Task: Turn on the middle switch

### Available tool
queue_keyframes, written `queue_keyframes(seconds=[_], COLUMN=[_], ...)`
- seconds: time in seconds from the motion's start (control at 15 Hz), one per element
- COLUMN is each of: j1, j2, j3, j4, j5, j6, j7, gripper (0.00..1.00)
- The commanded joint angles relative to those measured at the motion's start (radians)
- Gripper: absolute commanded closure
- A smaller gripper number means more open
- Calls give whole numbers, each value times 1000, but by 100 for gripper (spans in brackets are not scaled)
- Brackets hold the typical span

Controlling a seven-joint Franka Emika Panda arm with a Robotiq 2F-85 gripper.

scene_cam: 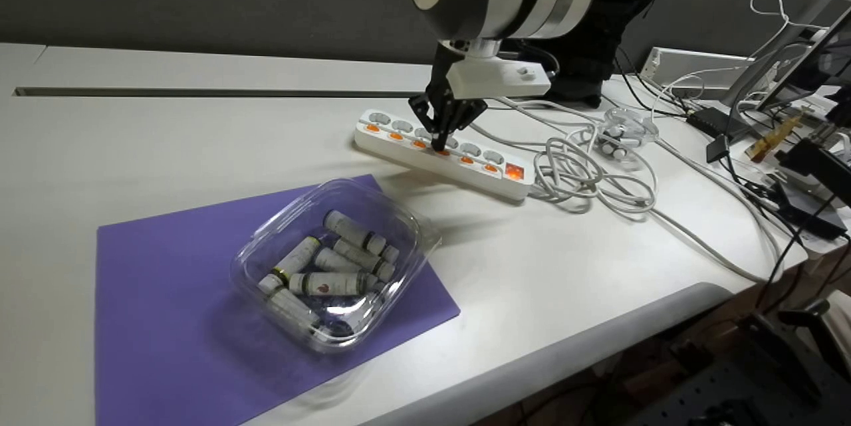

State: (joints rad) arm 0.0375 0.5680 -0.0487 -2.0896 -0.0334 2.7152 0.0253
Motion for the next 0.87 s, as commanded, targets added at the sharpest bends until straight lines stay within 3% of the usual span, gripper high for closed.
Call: queue_keyframes(seconds=[0.0,0.53,0.8], j1=[87,295,206], j2=[57,69,15], j3=[-72,-240,-127], j4=[-13,-76,-64], j5=[-103,-337,-189], j6=[30,88,-81], j7=[78,293,240], gripper=[100,100,100])
